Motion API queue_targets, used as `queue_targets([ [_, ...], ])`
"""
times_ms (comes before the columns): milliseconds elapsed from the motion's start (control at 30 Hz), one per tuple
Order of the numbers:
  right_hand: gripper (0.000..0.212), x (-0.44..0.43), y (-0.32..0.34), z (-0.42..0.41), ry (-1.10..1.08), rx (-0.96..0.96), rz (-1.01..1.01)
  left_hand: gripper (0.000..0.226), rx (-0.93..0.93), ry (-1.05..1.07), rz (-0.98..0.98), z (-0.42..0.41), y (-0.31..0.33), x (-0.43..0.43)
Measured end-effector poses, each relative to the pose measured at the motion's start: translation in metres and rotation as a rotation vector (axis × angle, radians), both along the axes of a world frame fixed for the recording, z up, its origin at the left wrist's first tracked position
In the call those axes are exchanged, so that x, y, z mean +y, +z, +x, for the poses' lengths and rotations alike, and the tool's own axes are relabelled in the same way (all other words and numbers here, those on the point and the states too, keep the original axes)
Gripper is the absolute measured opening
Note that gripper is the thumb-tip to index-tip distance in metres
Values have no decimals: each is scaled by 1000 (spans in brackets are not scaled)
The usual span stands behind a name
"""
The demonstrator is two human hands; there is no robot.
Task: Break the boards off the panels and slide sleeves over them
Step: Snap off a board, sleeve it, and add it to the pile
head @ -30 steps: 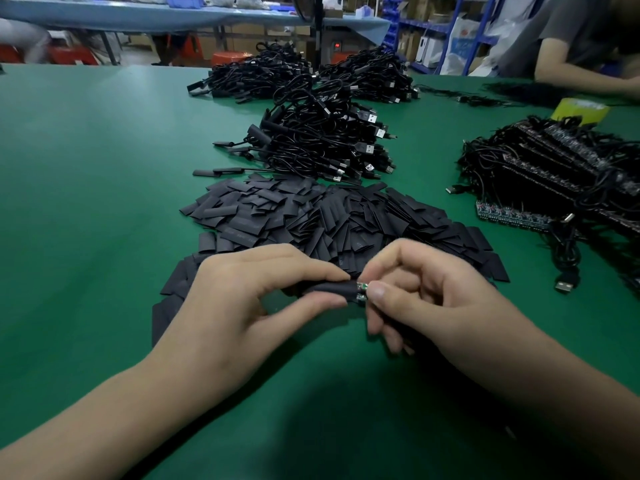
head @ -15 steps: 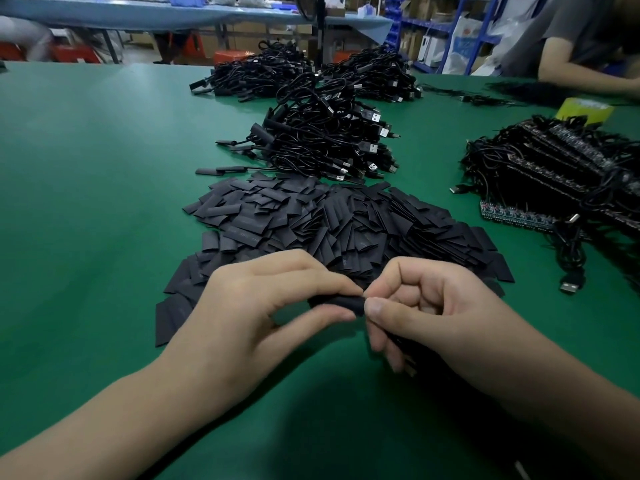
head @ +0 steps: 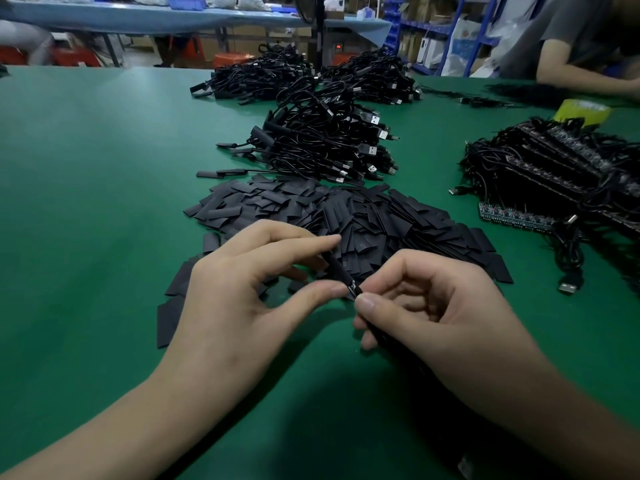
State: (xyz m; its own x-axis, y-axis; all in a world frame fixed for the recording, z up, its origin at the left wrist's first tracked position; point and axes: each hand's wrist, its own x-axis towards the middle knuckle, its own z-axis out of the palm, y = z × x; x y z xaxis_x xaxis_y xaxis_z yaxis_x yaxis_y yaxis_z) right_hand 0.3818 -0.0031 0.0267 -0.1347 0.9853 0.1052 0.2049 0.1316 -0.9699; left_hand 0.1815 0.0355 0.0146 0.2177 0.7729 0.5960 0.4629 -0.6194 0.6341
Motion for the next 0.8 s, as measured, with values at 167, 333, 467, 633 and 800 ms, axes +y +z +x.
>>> queue_targets([
  [167,10,1,-2,3,22,1,8,52,-70,-114,-82,-1,-1,2],
  [333,13,2,-2,4,41,1,10,58,-85,-176,-96,0,0,0],
  [467,12,1,-2,4,50,13,6,54,-42,-139,-28,0,3,-2],
  [633,7,0,-2,2,101,56,-47,49,53,-42,136,-3,7,-3],
  [800,8,-1,-2,3,180,43,-74,44,69,-30,183,-3,8,-3],
])
